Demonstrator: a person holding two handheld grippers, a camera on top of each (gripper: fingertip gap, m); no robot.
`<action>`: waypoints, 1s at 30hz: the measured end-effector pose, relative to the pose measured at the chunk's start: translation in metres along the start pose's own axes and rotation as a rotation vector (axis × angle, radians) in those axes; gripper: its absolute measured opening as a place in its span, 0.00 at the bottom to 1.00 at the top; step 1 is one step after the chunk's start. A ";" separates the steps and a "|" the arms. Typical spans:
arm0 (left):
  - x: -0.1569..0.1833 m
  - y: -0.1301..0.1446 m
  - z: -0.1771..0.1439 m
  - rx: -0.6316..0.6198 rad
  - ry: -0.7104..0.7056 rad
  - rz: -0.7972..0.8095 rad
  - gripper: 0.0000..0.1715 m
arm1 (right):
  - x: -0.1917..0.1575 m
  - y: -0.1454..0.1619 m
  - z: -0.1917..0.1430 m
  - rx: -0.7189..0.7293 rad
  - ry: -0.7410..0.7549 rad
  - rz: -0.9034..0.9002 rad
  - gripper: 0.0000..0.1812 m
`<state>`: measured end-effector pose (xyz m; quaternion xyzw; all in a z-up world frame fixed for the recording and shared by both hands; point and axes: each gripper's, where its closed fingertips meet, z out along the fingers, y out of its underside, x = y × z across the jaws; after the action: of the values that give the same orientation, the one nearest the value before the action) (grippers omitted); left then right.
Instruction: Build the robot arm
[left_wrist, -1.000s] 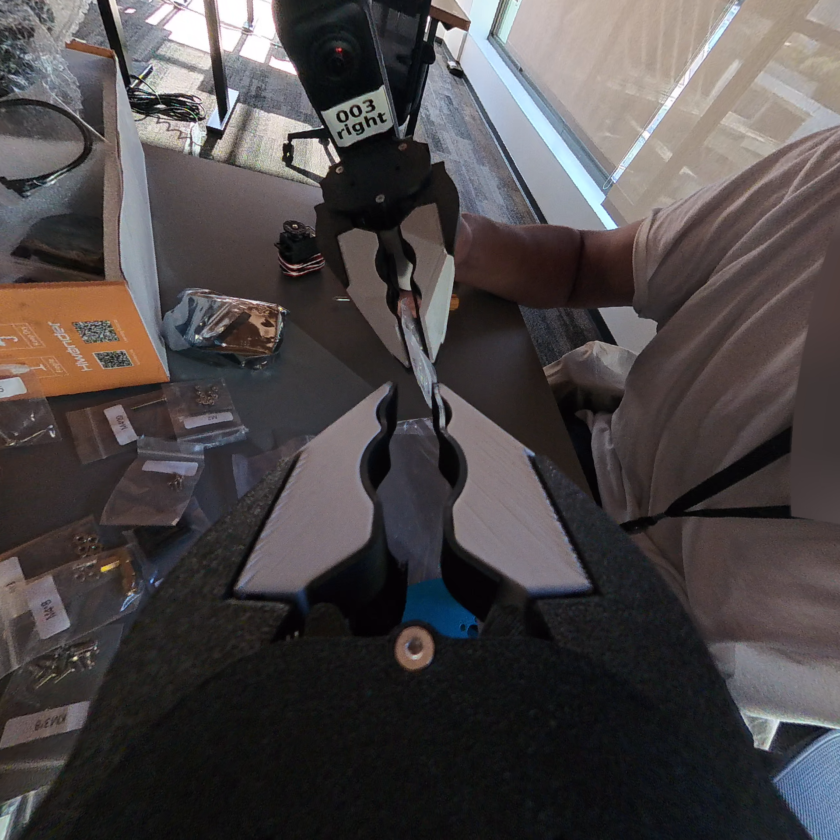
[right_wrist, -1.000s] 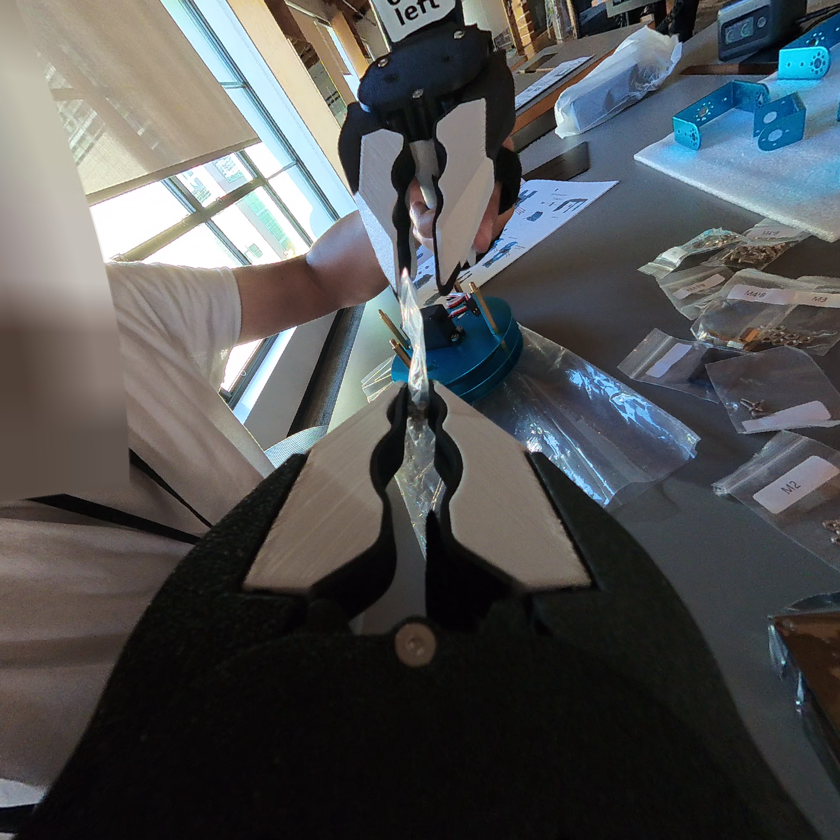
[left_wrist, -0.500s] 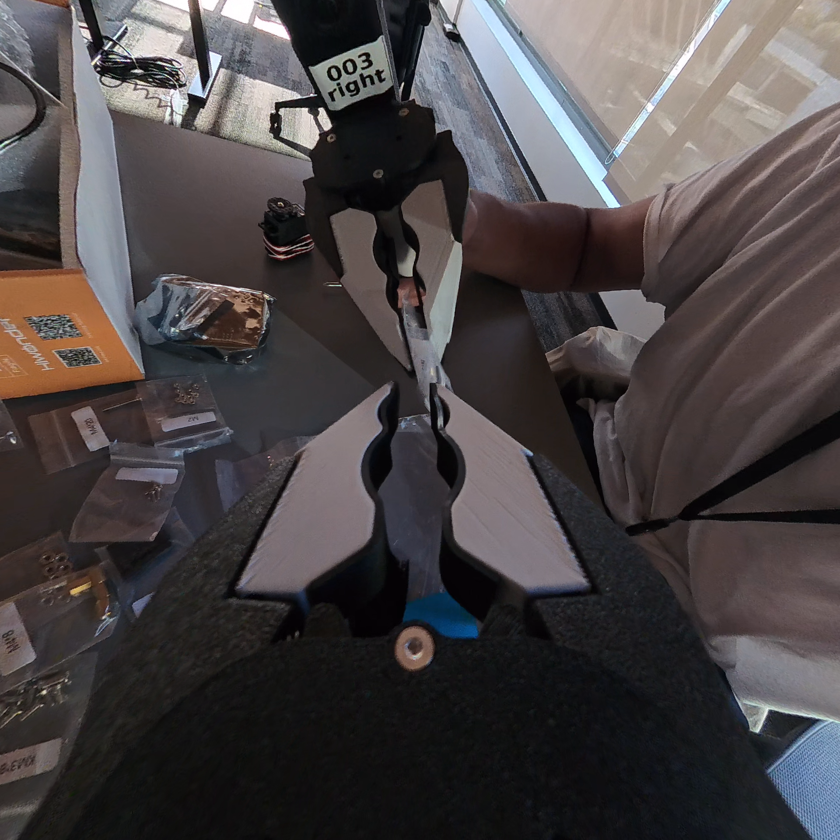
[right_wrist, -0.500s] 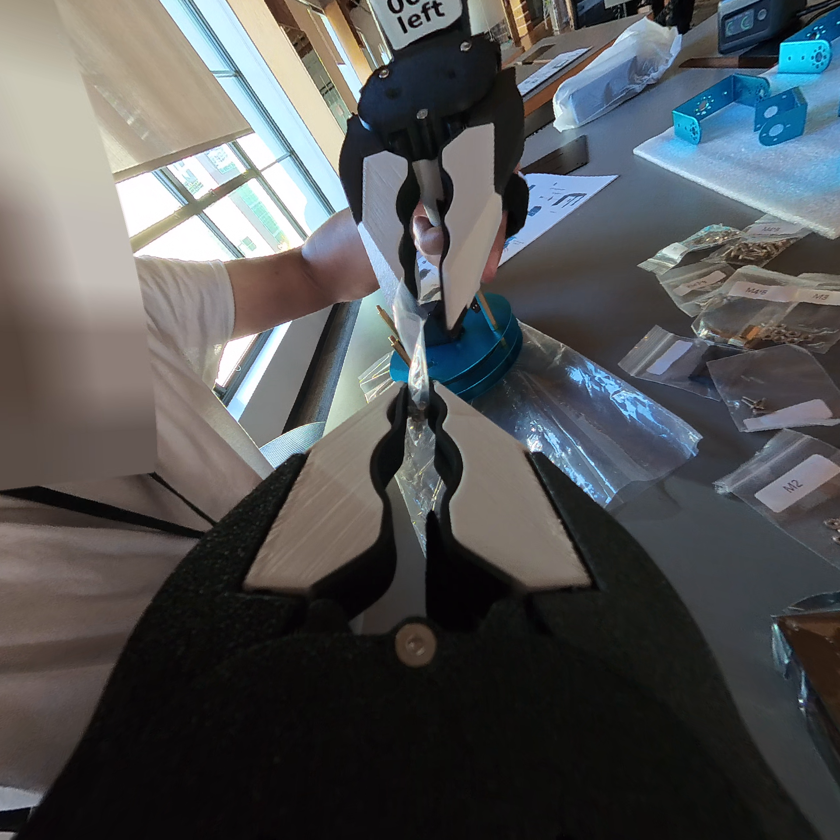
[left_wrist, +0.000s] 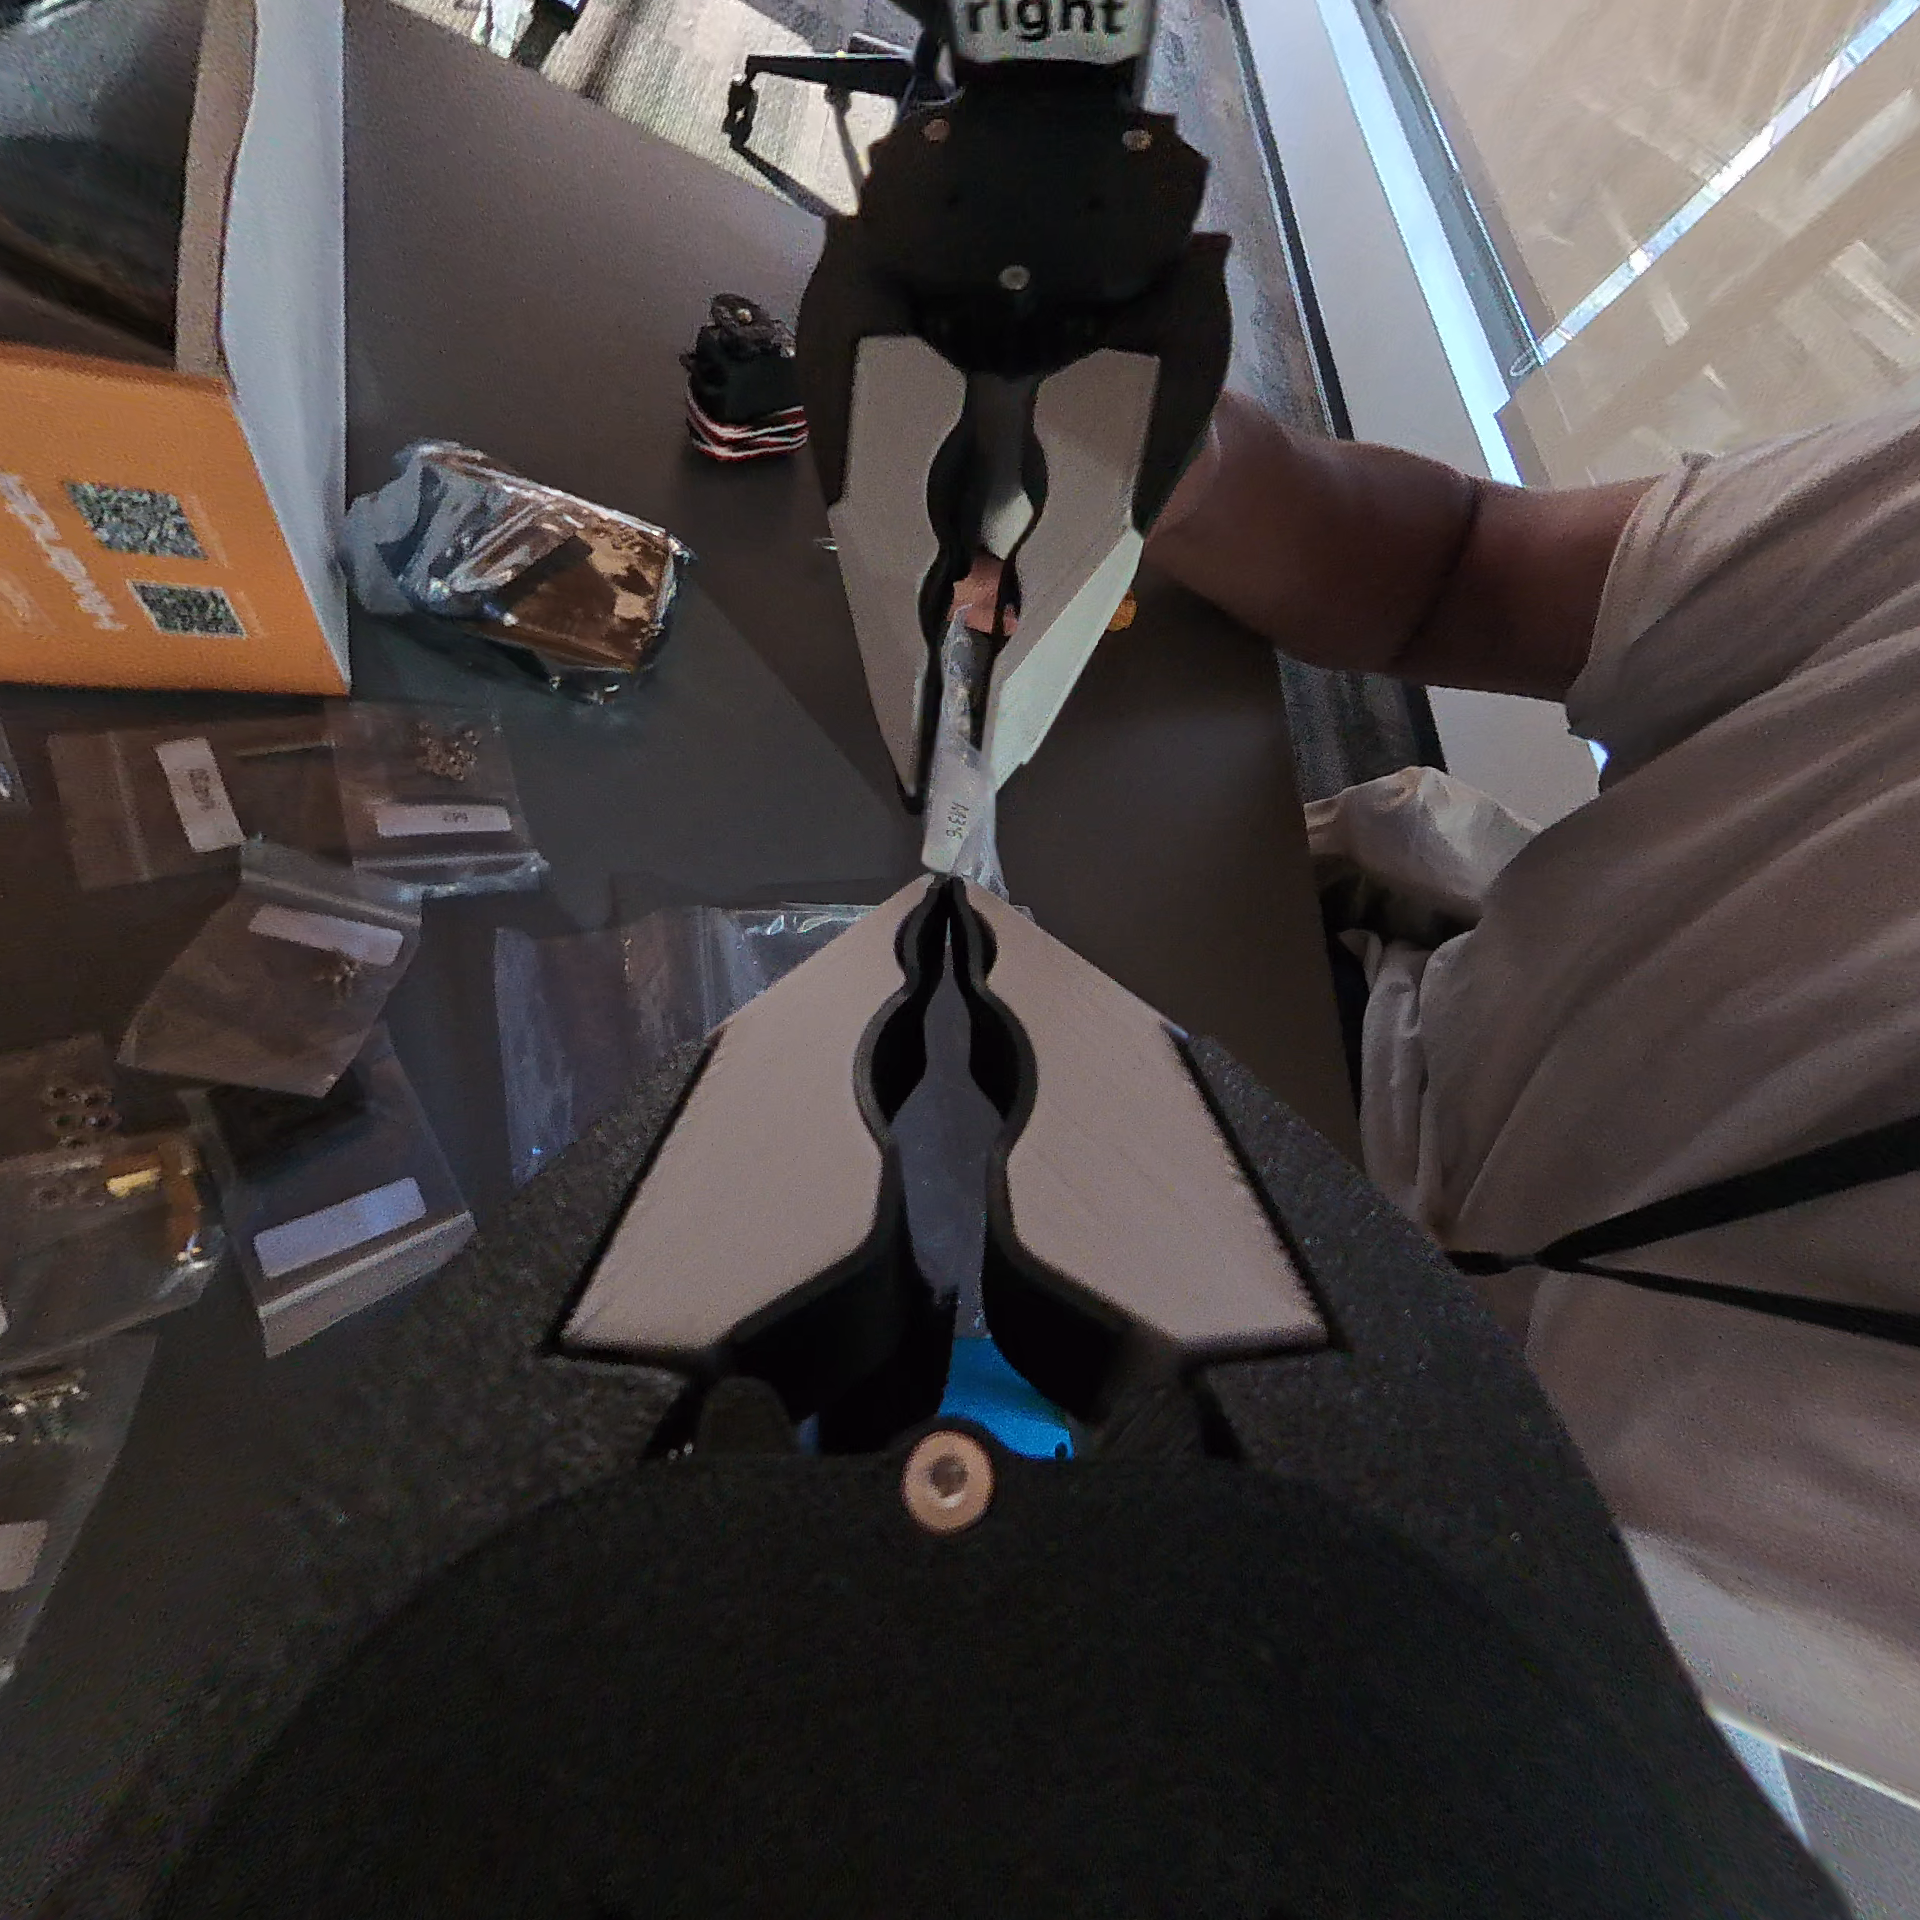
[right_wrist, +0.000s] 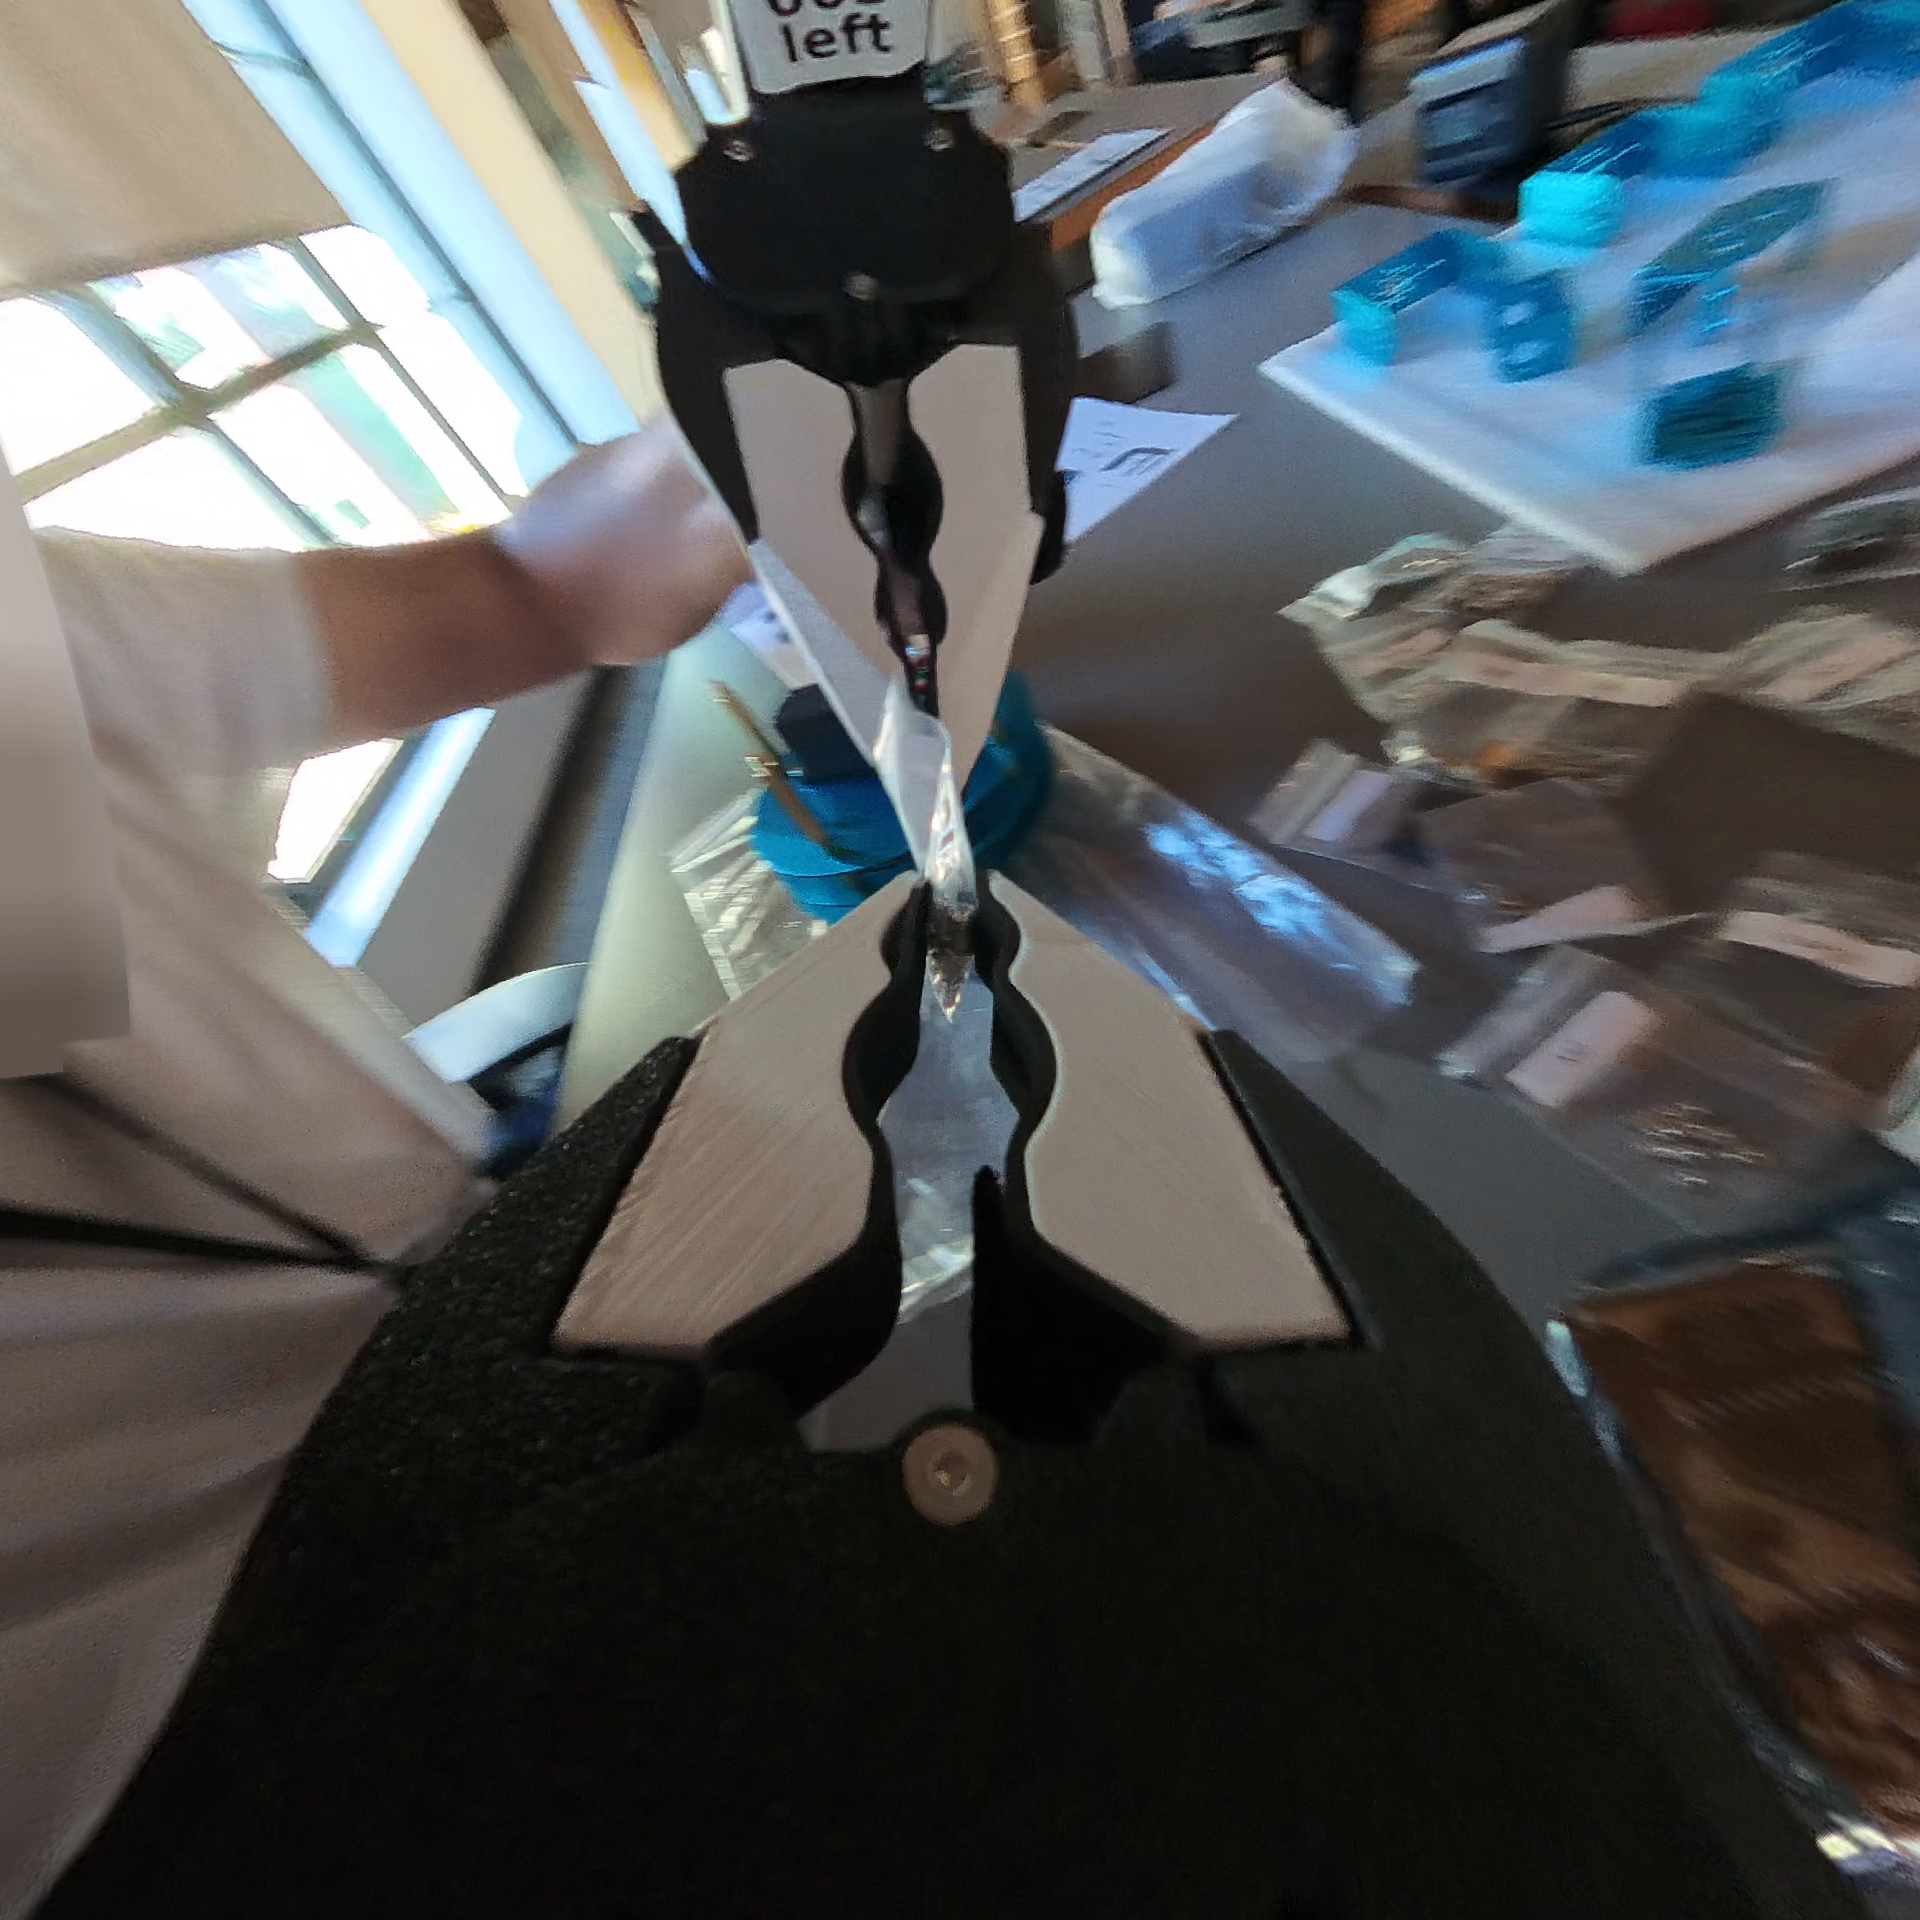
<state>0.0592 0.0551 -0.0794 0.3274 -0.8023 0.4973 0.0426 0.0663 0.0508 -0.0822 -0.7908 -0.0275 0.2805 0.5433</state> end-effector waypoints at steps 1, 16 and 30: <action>-0.001 0.001 0.001 -0.006 -0.008 -0.020 0.00 | 0.002 -0.001 0.000 0.008 0.019 -0.017 0.03; -0.010 0.004 0.005 -0.058 -0.109 -0.123 0.00 | 0.028 -0.010 -0.001 0.018 0.398 -0.440 0.29; -0.012 -0.002 0.013 -0.047 -0.145 -0.194 0.00 | 0.024 -0.011 0.003 -0.050 0.745 -0.866 0.42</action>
<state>0.0727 0.0496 -0.0887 0.4373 -0.7794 0.4469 0.0402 0.0881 0.0661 -0.0833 -0.7655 -0.1625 -0.2663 0.5628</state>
